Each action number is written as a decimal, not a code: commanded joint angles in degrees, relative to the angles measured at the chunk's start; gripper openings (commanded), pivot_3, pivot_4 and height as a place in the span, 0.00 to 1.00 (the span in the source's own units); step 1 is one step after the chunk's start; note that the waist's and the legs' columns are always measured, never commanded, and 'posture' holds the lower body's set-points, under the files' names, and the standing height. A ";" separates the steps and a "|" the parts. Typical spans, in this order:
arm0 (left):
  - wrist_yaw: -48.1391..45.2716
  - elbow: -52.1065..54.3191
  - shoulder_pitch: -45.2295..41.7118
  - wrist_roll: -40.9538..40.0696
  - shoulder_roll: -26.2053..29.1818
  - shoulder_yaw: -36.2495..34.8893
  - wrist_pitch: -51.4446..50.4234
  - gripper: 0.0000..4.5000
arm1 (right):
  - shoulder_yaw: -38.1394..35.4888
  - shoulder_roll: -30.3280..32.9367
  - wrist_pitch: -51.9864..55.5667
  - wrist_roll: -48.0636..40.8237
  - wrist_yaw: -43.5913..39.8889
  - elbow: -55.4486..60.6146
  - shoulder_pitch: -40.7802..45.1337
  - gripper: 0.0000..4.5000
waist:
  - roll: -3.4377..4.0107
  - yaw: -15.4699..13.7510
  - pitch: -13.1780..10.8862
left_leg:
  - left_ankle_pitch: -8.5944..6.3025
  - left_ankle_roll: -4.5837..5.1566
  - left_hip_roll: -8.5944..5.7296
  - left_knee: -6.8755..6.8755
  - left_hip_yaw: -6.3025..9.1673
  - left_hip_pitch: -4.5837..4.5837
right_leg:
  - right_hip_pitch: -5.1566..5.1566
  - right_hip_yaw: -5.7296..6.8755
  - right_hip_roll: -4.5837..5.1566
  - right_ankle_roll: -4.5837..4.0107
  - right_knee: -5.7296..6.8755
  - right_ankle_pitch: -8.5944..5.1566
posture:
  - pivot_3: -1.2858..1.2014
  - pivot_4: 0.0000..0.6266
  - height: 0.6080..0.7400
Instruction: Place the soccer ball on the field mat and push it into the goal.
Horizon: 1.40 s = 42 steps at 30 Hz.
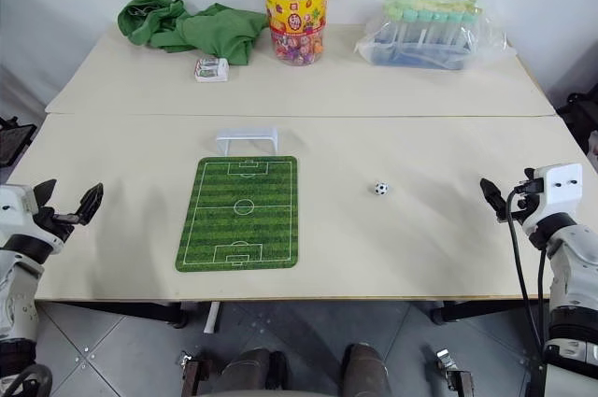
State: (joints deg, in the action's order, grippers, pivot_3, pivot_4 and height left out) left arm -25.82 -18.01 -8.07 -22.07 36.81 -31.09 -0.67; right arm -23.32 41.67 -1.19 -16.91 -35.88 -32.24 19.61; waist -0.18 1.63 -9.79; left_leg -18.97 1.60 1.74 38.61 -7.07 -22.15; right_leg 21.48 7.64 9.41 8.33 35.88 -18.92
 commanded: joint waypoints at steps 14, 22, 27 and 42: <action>-5.13 6.49 0.39 -0.01 1.05 1.89 -0.67 1.00 | 6.27 -1.29 18.18 -6.78 -3.49 23.13 4.91 0.99 | 0.00 0.06 0.00 | 0.00 0.00 0.03 0.09 0.01 -0.01 | 0.00 -0.02 -0.01 0.00 0.06 0.00 | 0.52 0.24 1.00; -25.78 3.91 0.16 -11.00 0.84 0.59 4.05 1.00 | 19.28 -2.64 20.17 -4.87 -14.77 25.30 10.00 0.99 | -0.01 -0.11 -0.01 | -0.02 0.02 -0.01 0.11 0.06 -0.06 | 0.02 0.06 0.00 0.00 0.05 0.00 | 0.52 0.24 1.00; -46.95 5.25 7.63 -16.22 4.75 0.71 3.51 1.00 | 26.18 -4.13 14.79 0.14 -21.48 15.89 14.32 0.99 | -0.04 0.28 -0.03 | -0.02 0.02 0.00 0.13 0.01 -0.10 | 0.05 0.09 -0.03 0.00 0.04 0.00 | 0.52 0.24 1.00; -51.96 2.31 11.81 -15.34 6.25 -2.78 7.91 1.00 | 26.90 -7.79 5.71 6.65 -24.33 -2.73 19.95 0.71 | 0.00 0.34 -0.09 | -0.04 0.03 0.05 0.28 0.06 -0.13 | 0.06 0.07 -0.03 -0.01 0.10 0.00 | 0.52 0.24 1.00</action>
State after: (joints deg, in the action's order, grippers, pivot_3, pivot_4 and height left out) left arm -78.10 -16.09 3.87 -36.79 42.81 -32.32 6.41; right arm 4.44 33.64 5.96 -10.65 -59.86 -34.44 38.87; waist -0.18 1.97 -9.87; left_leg -19.01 1.63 1.79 38.88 -7.00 -22.28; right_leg 21.54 7.72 9.38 8.33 35.98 -18.92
